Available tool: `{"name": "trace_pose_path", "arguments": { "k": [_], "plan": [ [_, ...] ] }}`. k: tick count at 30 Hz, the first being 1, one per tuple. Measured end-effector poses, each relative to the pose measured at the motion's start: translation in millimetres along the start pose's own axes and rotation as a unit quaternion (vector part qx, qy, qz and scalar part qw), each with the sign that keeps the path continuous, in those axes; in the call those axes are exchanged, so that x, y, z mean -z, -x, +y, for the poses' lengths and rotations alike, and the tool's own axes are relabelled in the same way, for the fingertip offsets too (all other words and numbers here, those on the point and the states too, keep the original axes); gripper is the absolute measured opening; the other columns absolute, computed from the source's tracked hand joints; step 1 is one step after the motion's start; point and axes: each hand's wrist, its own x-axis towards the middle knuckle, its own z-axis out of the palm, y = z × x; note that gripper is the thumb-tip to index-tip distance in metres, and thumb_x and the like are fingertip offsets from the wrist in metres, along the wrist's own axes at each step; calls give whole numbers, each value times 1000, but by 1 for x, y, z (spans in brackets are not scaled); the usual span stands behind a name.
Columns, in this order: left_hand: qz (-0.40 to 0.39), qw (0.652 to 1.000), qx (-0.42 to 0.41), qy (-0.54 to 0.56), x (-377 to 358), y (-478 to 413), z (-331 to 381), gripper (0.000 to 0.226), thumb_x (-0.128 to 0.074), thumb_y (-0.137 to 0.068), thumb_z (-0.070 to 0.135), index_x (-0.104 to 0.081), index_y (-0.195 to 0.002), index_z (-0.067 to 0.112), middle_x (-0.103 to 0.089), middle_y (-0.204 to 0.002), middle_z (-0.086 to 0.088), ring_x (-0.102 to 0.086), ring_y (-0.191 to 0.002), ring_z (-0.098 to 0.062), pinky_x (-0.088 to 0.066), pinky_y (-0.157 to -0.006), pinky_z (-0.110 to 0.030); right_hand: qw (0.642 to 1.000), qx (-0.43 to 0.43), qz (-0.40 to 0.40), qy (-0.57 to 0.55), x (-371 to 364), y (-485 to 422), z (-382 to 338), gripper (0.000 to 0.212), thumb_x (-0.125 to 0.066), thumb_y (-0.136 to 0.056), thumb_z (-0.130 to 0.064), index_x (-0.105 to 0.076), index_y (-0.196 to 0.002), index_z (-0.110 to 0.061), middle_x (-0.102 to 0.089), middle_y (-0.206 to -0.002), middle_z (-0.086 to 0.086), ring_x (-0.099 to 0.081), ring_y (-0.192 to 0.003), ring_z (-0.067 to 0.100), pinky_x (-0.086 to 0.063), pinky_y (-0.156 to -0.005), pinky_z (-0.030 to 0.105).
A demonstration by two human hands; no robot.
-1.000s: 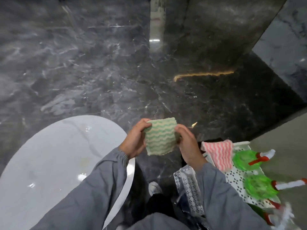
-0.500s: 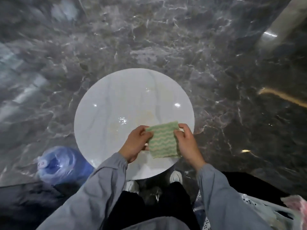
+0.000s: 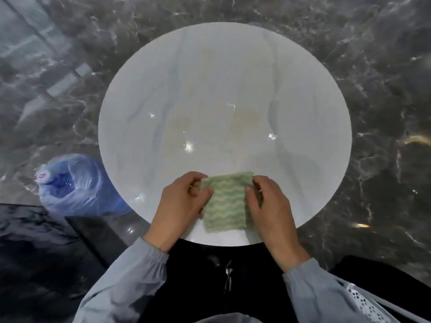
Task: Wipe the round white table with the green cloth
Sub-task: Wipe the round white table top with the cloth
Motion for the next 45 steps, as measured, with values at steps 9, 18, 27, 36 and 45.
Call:
{"name": "trace_pose_path", "arguments": {
  "k": [9, 18, 27, 36, 45],
  "plan": [
    [115, 971, -173, -116, -18, 3, -42, 34, -81, -89, 28, -69, -121, 28, -64, -94, 15, -60, -88, -6, -41, -79, -5, 973, 124, 134, 141, -35, 6, 15, 27, -70, -95, -10, -64, -120, -8, -61, -109, 5, -49, -98, 22, -41, -78, 31],
    [248, 930, -247, -116, -23, 15, -92, 18, -73, -97, 20, -72, -114, 17, -66, -96, 6, -49, -87, -8, -40, -85, -23, 920, 229, -98, 302, -82, 10, 3, 65, -20, -107, -60, -3, -166, -38, 9, -174, -9, 22, -158, 17, 9, -127, 49],
    [290, 901, -321, -40, -32, 14, -98, 11, -59, -101, 31, -66, -100, 23, -61, -91, 13, -51, -85, -9, -37, -86, -11, 929, 114, -36, 351, -30, 12, 63, 62, -9, -102, -66, 6, -161, -52, 10, -172, -19, 18, -158, 12, 7, -127, 45],
    [362, 874, -315, -76, -45, 0, -110, 12, -59, -103, 28, -66, -99, 19, -61, -88, 8, -48, -80, -12, -38, -77, -27, 911, 251, -99, 311, -93, 46, 17, 63, -8, -103, -67, 2, -163, -48, 9, -172, -17, 24, -156, 12, 13, -126, 50],
    [351, 882, -298, -102, -48, 4, -107, 12, -58, -102, 32, -65, -95, 24, -56, -84, 13, -43, -80, -8, -34, -69, -27, 938, 28, -46, 343, 11, -24, 82, 62, -11, -104, -62, 8, -162, -50, 12, -173, -15, 16, -159, 16, 7, -127, 51]
  ]
}}
